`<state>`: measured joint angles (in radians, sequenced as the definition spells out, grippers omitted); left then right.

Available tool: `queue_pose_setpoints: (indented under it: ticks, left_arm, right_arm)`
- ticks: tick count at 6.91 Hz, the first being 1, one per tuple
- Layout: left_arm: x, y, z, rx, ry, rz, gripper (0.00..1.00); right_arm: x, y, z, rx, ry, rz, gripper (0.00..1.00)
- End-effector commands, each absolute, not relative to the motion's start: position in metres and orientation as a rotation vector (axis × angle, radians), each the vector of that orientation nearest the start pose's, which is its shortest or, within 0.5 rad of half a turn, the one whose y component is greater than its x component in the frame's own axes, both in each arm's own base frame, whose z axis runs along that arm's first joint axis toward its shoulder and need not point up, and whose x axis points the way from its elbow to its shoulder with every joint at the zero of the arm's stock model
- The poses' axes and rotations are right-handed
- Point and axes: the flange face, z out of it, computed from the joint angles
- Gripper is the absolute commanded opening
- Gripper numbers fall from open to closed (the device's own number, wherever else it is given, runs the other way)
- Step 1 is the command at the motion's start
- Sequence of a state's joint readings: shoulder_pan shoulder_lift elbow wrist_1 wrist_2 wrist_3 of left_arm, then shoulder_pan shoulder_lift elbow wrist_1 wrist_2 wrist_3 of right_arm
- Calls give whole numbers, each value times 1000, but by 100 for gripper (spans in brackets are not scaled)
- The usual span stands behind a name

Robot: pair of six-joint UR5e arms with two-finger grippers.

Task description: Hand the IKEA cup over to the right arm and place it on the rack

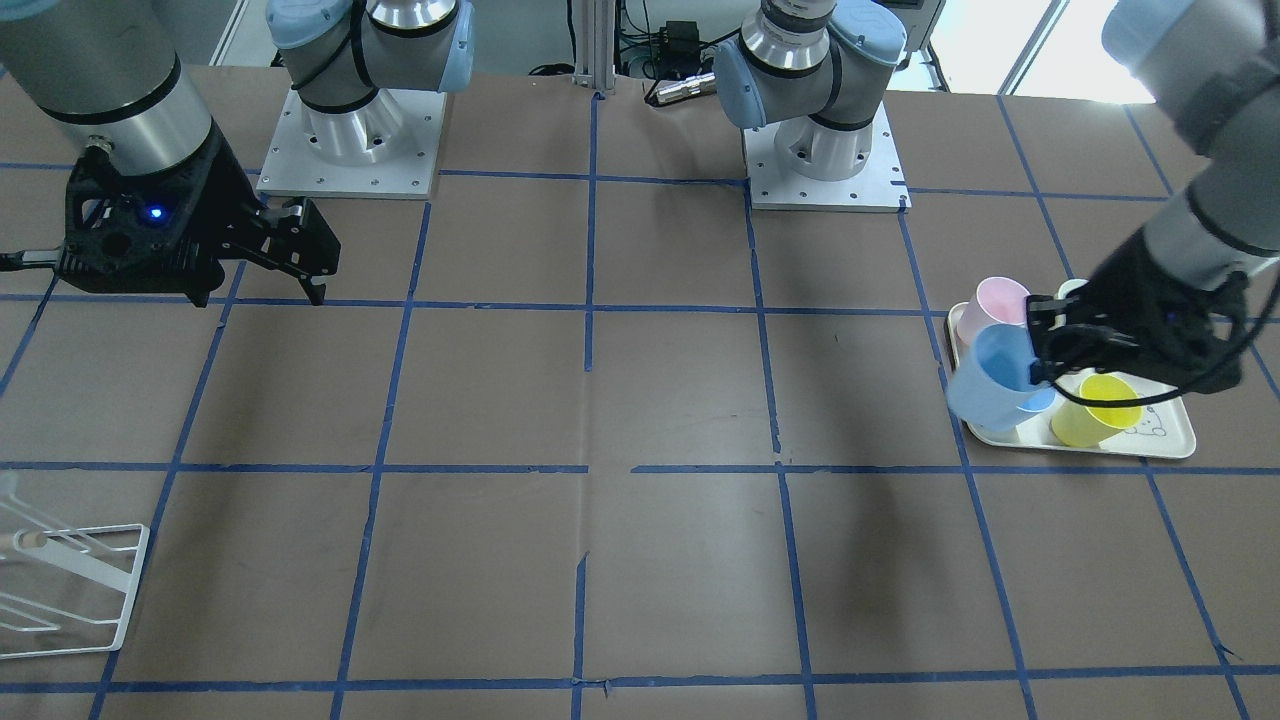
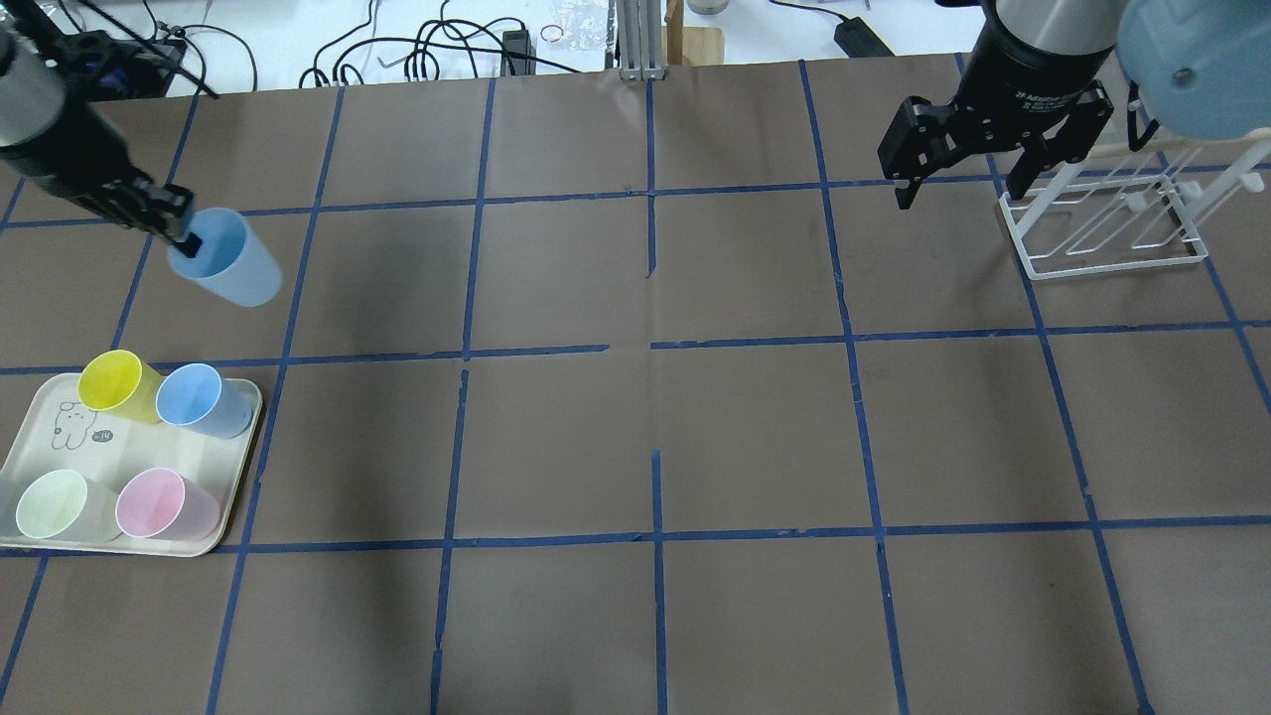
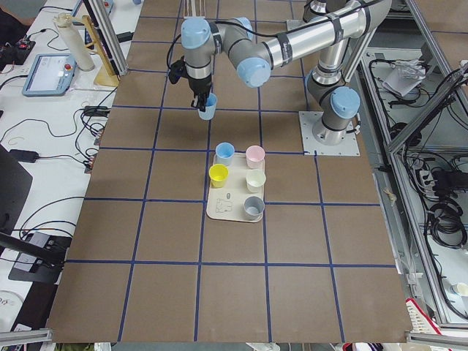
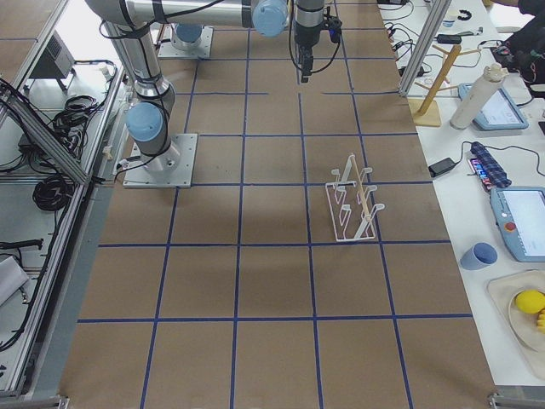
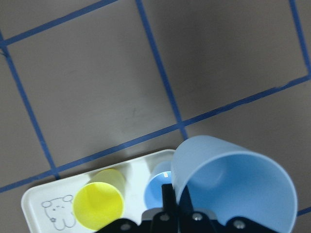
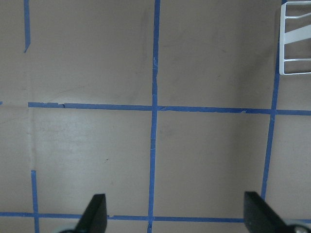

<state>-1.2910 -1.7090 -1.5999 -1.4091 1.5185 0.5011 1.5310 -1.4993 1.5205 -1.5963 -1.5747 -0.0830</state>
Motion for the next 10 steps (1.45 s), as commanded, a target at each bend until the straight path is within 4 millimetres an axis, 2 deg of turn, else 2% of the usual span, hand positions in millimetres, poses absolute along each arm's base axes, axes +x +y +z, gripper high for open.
queue_pose_setpoints:
  ticks: [1, 2, 3, 5, 6, 7, 8, 10]
  left_arm:
    - [-125, -564, 395, 150, 3201, -52, 0]
    - [-144, -569, 383, 74, 3209, -51, 0]
    - [-148, -571, 380, 61, 3213, -43, 0]
    - [-149, -573, 387, 61, 3214, -55, 0]
    - [-162, -565, 404, 66, 3350, -86, 0]
    - [-166, -556, 415, 41, 3463, -45, 0]
    - [-168, -549, 431, -9, 3623, -33, 0]
    - [-161, -531, 440, -222, 3942, 113, 0]
  right_arm:
    - [112, -529, 478, -72, 3144, -9, 100]
    - [112, -529, 478, -77, 3147, -9, 100]
    - [112, -529, 478, -72, 3146, -7, 100]
    - [111, -529, 478, -70, 3143, -9, 100]
    - [107, -532, 478, -60, 3110, -11, 100]
    - [106, -535, 478, -18, 2968, -14, 100]
    - [90, -536, 480, 78, 2793, 0, 100]
    - [56, -542, 491, 289, 2338, 22, 100]
